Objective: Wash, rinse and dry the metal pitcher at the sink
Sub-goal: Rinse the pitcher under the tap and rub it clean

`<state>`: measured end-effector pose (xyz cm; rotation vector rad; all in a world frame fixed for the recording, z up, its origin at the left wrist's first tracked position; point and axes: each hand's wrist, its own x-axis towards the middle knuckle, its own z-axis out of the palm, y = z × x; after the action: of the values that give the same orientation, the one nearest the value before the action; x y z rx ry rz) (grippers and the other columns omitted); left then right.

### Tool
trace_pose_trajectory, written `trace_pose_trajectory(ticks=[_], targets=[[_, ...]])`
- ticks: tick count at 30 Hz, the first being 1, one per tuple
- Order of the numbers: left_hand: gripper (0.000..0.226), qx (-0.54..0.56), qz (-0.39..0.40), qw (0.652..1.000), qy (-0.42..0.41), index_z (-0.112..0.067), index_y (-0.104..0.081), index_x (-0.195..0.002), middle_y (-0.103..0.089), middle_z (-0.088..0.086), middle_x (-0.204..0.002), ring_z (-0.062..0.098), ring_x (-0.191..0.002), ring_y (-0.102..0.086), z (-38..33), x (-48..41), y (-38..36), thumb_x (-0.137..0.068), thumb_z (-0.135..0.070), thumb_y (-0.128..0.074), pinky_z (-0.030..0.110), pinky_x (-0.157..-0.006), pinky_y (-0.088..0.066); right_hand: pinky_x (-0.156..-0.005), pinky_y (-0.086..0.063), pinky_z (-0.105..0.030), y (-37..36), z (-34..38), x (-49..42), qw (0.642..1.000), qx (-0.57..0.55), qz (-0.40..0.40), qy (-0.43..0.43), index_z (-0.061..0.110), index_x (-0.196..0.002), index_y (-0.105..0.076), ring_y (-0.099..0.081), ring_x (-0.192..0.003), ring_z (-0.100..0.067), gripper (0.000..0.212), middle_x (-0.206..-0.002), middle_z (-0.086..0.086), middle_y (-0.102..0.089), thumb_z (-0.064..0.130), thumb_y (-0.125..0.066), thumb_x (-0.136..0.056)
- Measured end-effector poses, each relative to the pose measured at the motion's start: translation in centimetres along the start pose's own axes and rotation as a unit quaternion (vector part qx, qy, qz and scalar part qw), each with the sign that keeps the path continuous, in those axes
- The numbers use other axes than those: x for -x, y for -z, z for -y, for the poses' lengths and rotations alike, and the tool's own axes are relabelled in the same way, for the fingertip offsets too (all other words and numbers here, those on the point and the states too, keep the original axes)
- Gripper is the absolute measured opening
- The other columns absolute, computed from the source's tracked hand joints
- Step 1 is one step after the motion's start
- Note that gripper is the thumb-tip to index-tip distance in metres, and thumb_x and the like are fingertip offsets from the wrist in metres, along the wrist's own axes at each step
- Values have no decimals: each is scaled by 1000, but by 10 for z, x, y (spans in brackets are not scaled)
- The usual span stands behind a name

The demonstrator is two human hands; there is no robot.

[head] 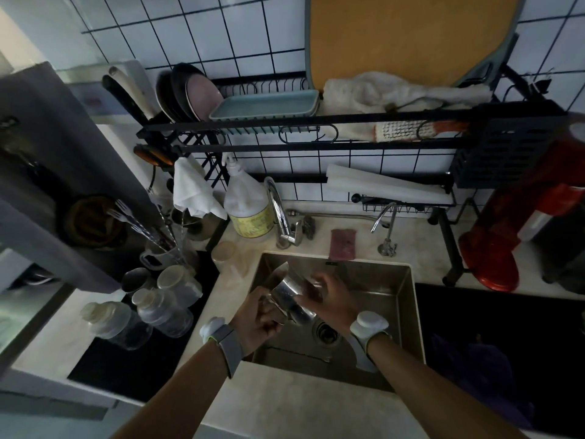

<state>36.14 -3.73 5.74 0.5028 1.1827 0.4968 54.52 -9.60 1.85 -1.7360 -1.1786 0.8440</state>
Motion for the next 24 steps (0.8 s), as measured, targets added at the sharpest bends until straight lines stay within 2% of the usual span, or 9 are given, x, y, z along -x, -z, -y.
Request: trace_pose_trajectory(ticks=[4, 9, 13, 19, 22, 24], targets=[[36, 7, -3, 1000, 3, -19, -39, -53, -29, -3, -46, 14, -49, -23, 2, 6, 5, -83, -24, -57, 30, -61, -41, -79, -37, -10, -2, -4, 2, 999, 13, 17, 33, 31, -119, -52, -47, -101, 5, 69, -114, 18, -50, 56, -79, -61], [37, 10, -13, 1000, -2, -18, -39, -52, -24, -2, -50, 15, -51, -21, 6, 15, 18, -85, -24, -54, 30, -60, -39, -77, -36, -9, -12, -7, 3, 998, 5, 39, 44, 36, -116, -51, -45, -102, 13, 67, -110, 24, -49, 57, -80, -60], [41, -8, -26, 1000, -11, -17, -43, -51, -30, 0, -47, 18, -41, -40, 8, 21, 32, -88, -29, -54, 33, -61, -40, -74, -38, -11, -23, 0, 5, 999, -16, 42, 19, 44, -109, -49, -50, -99, 10, 49, -105, 30, -50, 64, -70, -70], [46, -18, -33, 999, -20, -18, -36, -49, -29, -1, -42, 18, -35, -36, 0, 24, 50, -90, -30, -51, 32, -59, -38, -74, -41, -14, -36, 10, 0, 999, -20, 45, -15, 40, -108, -52, -56, -99, -1, 36, -109, 13, -60, 62, -60, -81], [48, -35, -25, 999, -19, -19, -33, -46, -27, -1, -40, 19, -35, -36, -3, 22, 58, -89, -31, -51, 31, -58, -38, -73, -43, -14, -43, 15, -4, 999, -8, 31, -22, 29, -109, -58, -60, -96, -6, 31, -106, 8, -64, 51, -59, -88], [48, -44, -18, 999, -22, -19, -31, -48, -26, -1, -41, 19, -34, -34, -6, 18, 69, -90, -33, -50, 32, -57, -36, -69, -41, -7, -53, 20, -7, 1000, -2, 8, -28, 21, -106, -61, -61, -92, -9, 25, -102, 3, -66, 40, -59, -91]])
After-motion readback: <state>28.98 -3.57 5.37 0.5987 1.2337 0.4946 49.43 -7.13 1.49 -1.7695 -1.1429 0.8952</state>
